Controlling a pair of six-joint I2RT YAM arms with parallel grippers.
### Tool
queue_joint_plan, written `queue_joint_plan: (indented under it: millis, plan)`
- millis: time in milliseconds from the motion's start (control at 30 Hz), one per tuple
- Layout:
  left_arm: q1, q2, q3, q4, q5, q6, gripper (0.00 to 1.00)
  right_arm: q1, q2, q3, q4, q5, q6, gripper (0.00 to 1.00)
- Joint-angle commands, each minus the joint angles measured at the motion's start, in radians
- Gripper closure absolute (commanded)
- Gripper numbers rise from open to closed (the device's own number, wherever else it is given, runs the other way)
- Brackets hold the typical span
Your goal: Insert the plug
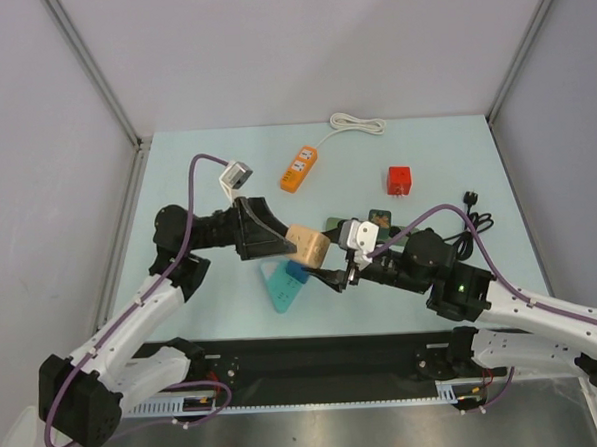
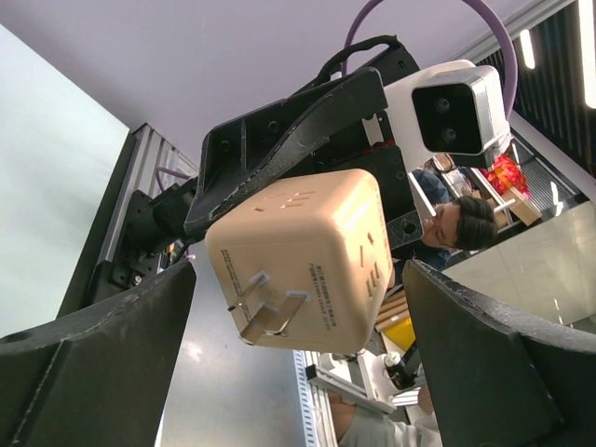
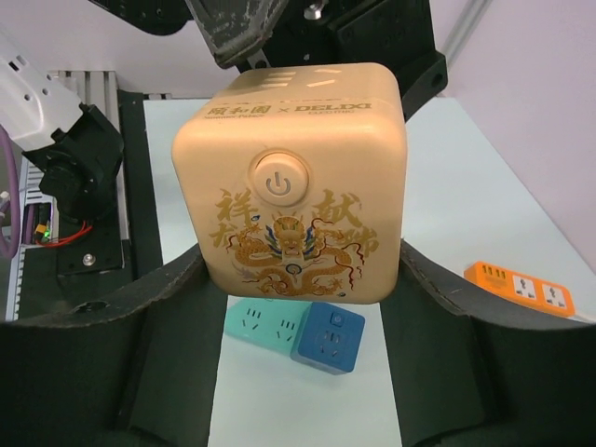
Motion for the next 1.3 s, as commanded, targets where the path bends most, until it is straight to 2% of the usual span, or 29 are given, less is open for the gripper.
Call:
queue_joint_plan:
  millis: [0, 167, 267, 333, 433, 467, 567, 600, 667, 700, 733, 833, 1033, 1167, 1233, 1267]
  plan:
    - [-0.013, 0.000, -0.025, 0.118, -0.022, -0.044, 0.01, 0.005, -0.015, 0.044, 0.109, -0.032, -0.019, 1.00]
    - [-0.015, 0.030, -0.072, 0.371, -0.039, -0.213, 0.09, 0.005, -0.012, 0.041, 0.118, -0.059, -0.011, 1.00]
    - [-0.023, 0.052, -0.078, 0.445, -0.042, -0.263, 0.18, 0.007, -0.006, 0.041, 0.125, -0.067, 0.001, 1.00]
    - [-0.033, 0.056, -0.081, 0.466, -0.048, -0.283, 0.27, 0.007, -0.002, 0.038, 0.128, -0.064, 0.004, 1.00]
    - [-0.046, 0.059, -0.091, 0.512, -0.052, -0.311, 0.48, 0.007, 0.004, 0.038, 0.128, -0.050, 0.009, 1.00]
    - [-0.047, 0.058, -0.094, 0.517, -0.056, -0.314, 0.62, 0.007, 0.004, 0.040, 0.129, -0.040, 0.013, 0.96]
    - [-0.050, 0.058, -0.107, 0.518, -0.067, -0.322, 0.81, 0.007, 0.008, 0.043, 0.135, -0.015, 0.025, 0.72]
    - [-0.050, 0.058, -0.111, 0.521, -0.071, -0.328, 0.83, 0.007, 0.010, 0.044, 0.140, -0.019, 0.027, 0.62]
    - [-0.052, 0.061, -0.120, 0.526, -0.076, -0.333, 0.93, 0.007, 0.016, 0.054, 0.137, -0.024, 0.026, 0.54]
    - [-0.052, 0.066, -0.123, 0.526, -0.078, -0.333, 0.96, 0.007, 0.021, 0.057, 0.132, -0.026, 0.026, 0.43]
    - [-0.052, 0.069, -0.123, 0.525, -0.079, -0.333, 0.99, 0.007, 0.024, 0.058, 0.131, -0.026, 0.022, 0.39]
    - [-0.052, 0.072, -0.123, 0.512, -0.084, -0.323, 1.00, 0.007, 0.033, 0.064, 0.128, -0.021, 0.016, 0.30]
    - [-0.052, 0.064, -0.131, 0.416, -0.095, -0.257, 1.00, 0.008, 0.042, 0.064, 0.137, -0.015, 0.013, 0.22]
    - [-0.050, 0.067, -0.140, 0.403, -0.102, -0.251, 1.00, 0.008, 0.042, 0.061, 0.137, -0.004, 0.010, 0.35]
    - [-0.050, 0.066, -0.146, 0.373, -0.116, -0.231, 1.00, 0.008, 0.036, 0.055, 0.146, -0.001, 0.012, 0.39]
    - [-0.052, 0.069, -0.150, 0.370, -0.124, -0.230, 1.00, 0.008, 0.036, 0.054, 0.145, -0.001, 0.012, 0.49]
